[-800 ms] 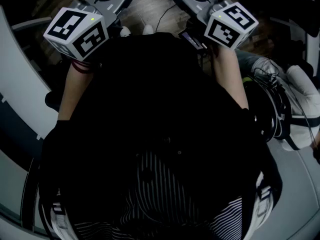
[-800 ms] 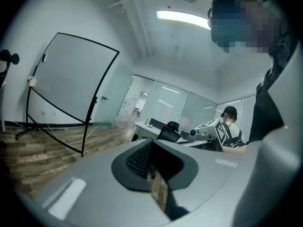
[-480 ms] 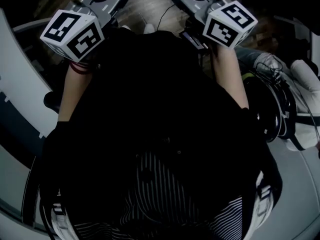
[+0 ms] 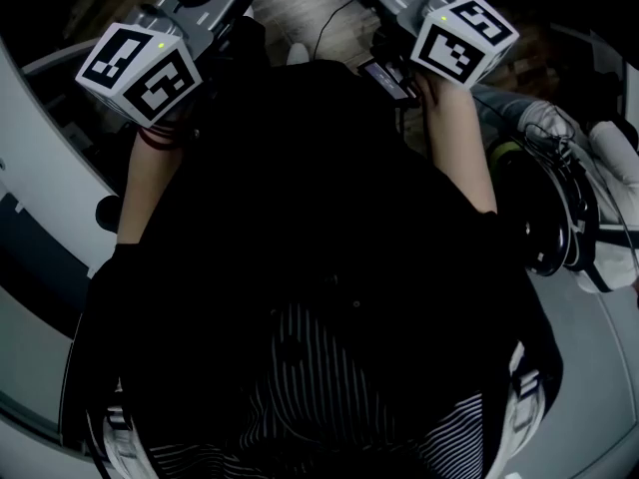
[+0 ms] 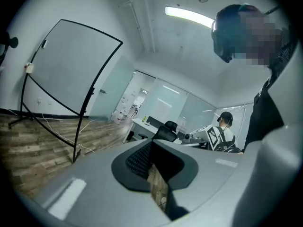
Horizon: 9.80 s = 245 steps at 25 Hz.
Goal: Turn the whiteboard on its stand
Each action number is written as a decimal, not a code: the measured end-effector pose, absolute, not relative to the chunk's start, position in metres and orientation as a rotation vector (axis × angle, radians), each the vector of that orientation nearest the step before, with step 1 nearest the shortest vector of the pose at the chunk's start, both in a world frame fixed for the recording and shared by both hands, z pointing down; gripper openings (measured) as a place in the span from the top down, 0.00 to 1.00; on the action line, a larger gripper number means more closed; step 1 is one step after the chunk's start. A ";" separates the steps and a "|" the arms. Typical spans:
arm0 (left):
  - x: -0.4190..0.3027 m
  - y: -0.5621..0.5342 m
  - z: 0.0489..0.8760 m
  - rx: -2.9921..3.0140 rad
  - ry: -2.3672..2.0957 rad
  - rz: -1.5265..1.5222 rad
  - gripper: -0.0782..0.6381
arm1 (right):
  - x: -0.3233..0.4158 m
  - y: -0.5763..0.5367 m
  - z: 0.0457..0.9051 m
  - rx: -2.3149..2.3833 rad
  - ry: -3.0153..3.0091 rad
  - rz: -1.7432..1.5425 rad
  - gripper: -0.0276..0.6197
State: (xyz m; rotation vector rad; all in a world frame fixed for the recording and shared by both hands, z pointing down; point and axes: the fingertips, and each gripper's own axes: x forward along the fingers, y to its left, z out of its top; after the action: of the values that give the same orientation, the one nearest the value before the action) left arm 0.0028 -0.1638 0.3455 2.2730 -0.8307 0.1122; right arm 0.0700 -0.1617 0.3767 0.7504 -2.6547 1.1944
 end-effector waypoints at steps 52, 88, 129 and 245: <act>-0.024 -0.123 0.346 2.281 -0.936 -0.137 0.88 | 0.044 -0.138 0.363 0.600 -2.720 1.008 0.96; 0.007 -0.150 0.321 2.393 -0.899 0.087 0.88 | 0.069 -0.168 0.333 0.648 -2.847 0.984 0.96; -0.001 -0.142 0.293 2.498 -0.836 -0.063 0.88 | 0.095 -0.242 0.315 1.103 -2.684 0.478 0.54; -0.133 0.049 0.305 2.430 -1.043 -0.156 0.88 | -0.039 -0.062 0.372 1.002 -2.528 0.321 0.67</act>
State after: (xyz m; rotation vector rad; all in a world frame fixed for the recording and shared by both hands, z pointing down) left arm -0.1327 0.0491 0.3048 2.4295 -1.0425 -0.1559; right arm -0.0391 -0.0624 0.3718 1.0017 -2.5282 0.3205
